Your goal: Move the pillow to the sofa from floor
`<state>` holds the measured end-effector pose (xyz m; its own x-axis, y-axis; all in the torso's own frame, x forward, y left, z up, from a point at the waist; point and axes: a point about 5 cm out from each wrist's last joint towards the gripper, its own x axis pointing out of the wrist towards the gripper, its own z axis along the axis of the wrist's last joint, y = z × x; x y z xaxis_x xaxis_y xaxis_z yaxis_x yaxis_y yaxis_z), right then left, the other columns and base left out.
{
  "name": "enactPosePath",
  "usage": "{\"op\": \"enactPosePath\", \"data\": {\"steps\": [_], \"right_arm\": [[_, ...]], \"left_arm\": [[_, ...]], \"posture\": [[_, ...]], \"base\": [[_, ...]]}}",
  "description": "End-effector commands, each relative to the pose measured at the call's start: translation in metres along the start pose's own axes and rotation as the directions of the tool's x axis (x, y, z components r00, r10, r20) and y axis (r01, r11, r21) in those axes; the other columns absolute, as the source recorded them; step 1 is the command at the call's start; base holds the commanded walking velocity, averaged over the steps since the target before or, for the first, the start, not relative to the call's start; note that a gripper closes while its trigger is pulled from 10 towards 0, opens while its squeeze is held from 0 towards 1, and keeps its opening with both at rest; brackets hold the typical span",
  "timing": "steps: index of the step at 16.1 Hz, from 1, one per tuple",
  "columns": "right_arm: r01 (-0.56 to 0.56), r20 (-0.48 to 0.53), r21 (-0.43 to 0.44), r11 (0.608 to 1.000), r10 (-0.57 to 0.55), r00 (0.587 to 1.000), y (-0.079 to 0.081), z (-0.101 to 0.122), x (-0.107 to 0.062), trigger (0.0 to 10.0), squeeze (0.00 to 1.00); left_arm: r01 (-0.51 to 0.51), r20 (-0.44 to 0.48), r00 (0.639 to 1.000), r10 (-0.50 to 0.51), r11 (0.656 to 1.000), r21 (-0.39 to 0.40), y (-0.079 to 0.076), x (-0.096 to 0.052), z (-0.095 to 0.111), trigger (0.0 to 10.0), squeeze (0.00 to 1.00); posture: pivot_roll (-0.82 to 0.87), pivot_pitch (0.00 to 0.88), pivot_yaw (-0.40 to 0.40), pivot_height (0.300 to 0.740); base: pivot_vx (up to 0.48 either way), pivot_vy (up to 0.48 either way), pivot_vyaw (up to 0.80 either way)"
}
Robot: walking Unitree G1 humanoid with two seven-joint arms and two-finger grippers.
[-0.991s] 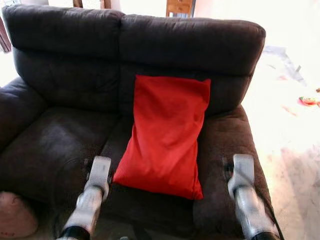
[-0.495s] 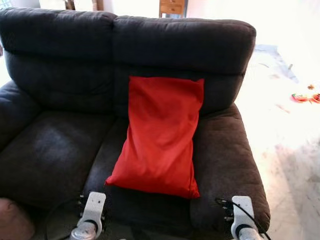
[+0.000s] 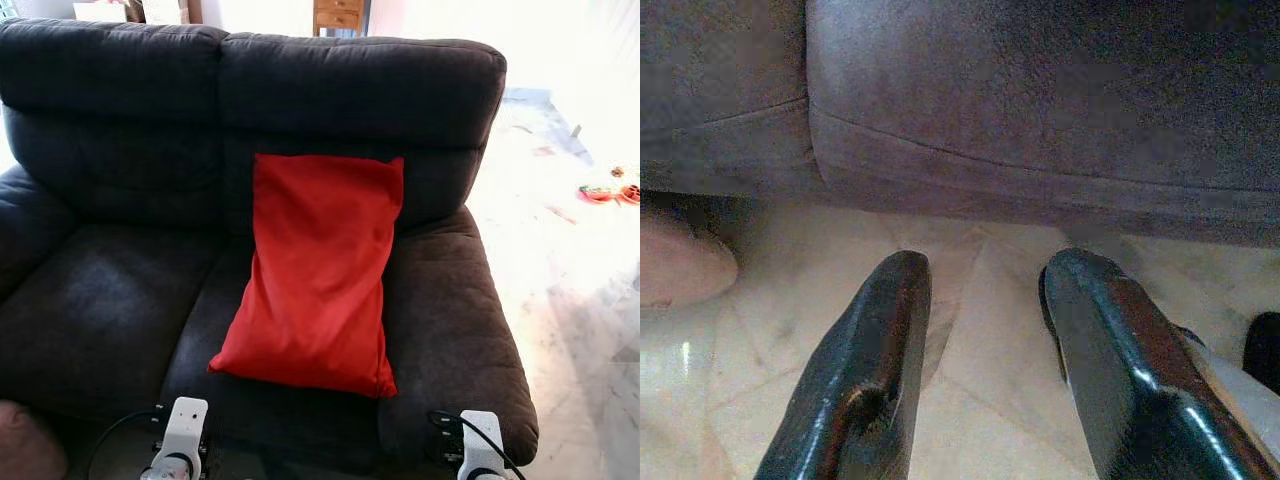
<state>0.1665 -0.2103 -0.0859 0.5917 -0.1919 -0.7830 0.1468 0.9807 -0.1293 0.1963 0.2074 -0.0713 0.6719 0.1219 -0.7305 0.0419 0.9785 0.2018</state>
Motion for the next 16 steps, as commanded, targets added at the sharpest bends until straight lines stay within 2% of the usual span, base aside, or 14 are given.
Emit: {"op": "enactPosePath", "data": {"steps": [1, 2, 5, 6, 8, 10, 11, 13, 16], "right_arm": [[-0.022, -0.016, 0.019, 1.000, 0.022, 1.000, 0.002, -0.002, 0.000, 10.0, 0.00], [-0.054, -0.029, -0.016, 0.998, 0.054, 0.998, 0.005, -0.004, 0.000, 10.0, 0.00], [-0.049, -0.053, 0.004, 0.999, 0.049, 0.997, 0.000, -0.011, -0.002, 10.0, 0.00], [-0.047, -0.056, -0.016, 0.999, 0.046, 0.997, -0.008, -0.015, -0.003, 10.0, 0.00], [-0.051, -0.064, -0.044, 0.998, 0.048, 0.997, -0.010, -0.019, -0.004, 10.0, 0.00], [-0.056, -0.084, -0.028, 0.998, 0.053, 0.995, -0.011, -0.024, -0.006, 10.0, 0.00], [-0.077, -0.103, -0.020, 0.997, 0.074, 0.992, -0.006, -0.026, -0.006, 10.0, 0.00], [-0.101, -0.109, -0.060, 0.993, 0.094, 0.990, 0.001, -0.027, -0.006, 10.0, 0.00], [-0.107, -0.103, -0.089, 0.990, 0.098, 0.990, 0.002, -0.025, -0.006, 10.0, 0.00]], "left_arm": [[-0.011, 0.004, 1.000, 0.011, 1.000, -0.006, 0.000, 0.001, 0.002, 10.0, 0.00], [-0.009, 0.009, 1.000, 0.010, 1.000, -0.010, 0.000, 0.001, 0.004, 10.0, 0.00], [-0.001, 0.015, 1.000, 0.002, 1.000, -0.016, -0.003, 0.002, 0.007, 10.0, 0.00], [0.002, 0.005, 1.000, -0.002, 1.000, -0.016, -0.004, 0.002, 0.005, 10.0, 0.00], [0.000, -0.007, 1.000, 0.000, 1.000, -0.021, -0.005, 0.001, 0.003, 10.0, 0.00], [-0.001, -0.016, 1.000, 0.000, 1.000, -0.026, -0.005, 0.001, 0.001, 10.0, 0.00], [0.000, -0.022, 1.000, 0.000, 1.000, -0.026, -0.006, 0.001, -0.001, 10.0, 0.00], [0.000, -0.037, 0.999, -0.001, 1.000, -0.024, -0.005, 0.000, -0.005, 10.0, 0.00], [-0.003, -0.049, 0.999, 0.001, 1.000, -0.028, -0.005, -0.001, -0.008, 10.0, 0.00]], "posture": [[0.00, 0.000, -0.016, 0.740], [0.00, 0.000, -0.015, 0.740], [0.00, 0.000, -0.012, 0.740], [0.00, 0.000, -0.012, 0.740], [0.00, 0.000, -0.014, 0.740], [0.01, 0.000, -0.017, 0.740], [0.00, 0.000, -0.018, 0.740], [0.01, 0.000, -0.019, 0.740], [0.01, 0.001, -0.021, 0.740]], "base": [[0.000, 0.000, 0.00], [0.000, 0.000, 0.00], [0.000, 0.000, 0.00], [0.000, 0.000, 0.50], [0.000, 0.000, 0.80], [0.000, 0.000, 0.61], [0.000, 0.000, 0.00], [0.000, 0.000, 0.00], [0.000, 0.000, 0.00]]}}
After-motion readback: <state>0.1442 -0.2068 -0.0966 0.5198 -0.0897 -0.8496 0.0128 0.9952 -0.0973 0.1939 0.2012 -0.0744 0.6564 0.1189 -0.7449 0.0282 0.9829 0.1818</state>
